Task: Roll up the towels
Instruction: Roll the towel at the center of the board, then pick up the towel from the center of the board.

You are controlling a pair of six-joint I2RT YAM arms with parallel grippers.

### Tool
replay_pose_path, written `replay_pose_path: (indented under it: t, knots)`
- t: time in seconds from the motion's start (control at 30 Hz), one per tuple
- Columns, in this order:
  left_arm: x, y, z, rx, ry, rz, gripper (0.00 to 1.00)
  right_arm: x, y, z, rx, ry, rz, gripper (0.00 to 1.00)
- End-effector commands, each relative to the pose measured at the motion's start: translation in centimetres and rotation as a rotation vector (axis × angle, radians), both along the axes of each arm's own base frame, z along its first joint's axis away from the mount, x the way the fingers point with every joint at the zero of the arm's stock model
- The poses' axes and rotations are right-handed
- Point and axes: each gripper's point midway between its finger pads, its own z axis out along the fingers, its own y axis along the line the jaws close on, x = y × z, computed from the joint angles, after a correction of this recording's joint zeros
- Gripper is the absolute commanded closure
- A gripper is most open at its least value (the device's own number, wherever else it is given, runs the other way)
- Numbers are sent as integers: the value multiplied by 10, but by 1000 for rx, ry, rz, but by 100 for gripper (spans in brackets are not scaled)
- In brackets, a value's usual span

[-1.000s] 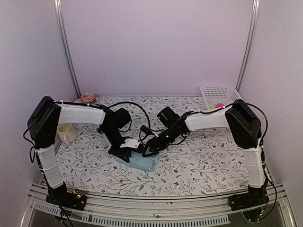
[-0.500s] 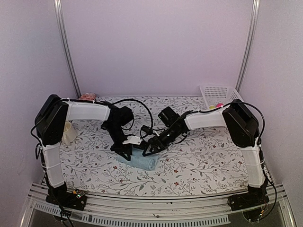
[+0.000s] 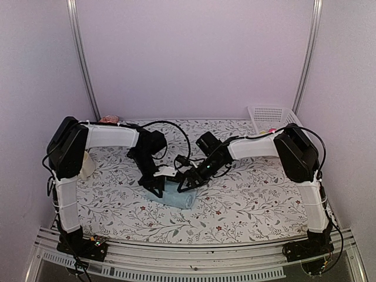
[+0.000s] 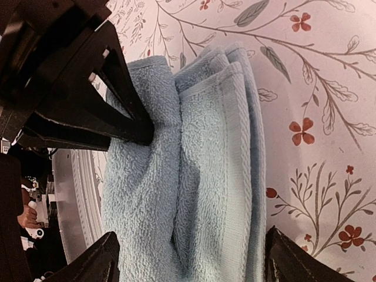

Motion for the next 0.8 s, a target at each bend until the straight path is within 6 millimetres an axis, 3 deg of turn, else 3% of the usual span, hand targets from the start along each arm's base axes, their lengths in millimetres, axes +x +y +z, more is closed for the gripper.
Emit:
replay_pose_path:
  t: [0.0, 0.4, 0.7, 0.77]
  knots:
    - [56, -8, -9, -21, -124, 143, 79, -29, 17, 2, 43, 38, 103, 15]
    - [65, -5, -7, -35, -200, 186, 72, -39, 13, -10, 18, 69, 110, 29]
    - [76, -4, -3, -59, -274, 263, 60, -41, 12, -13, 25, 75, 113, 28]
    - [80, -6, 11, -83, -309, 284, 57, -40, 11, -12, 27, 79, 110, 28]
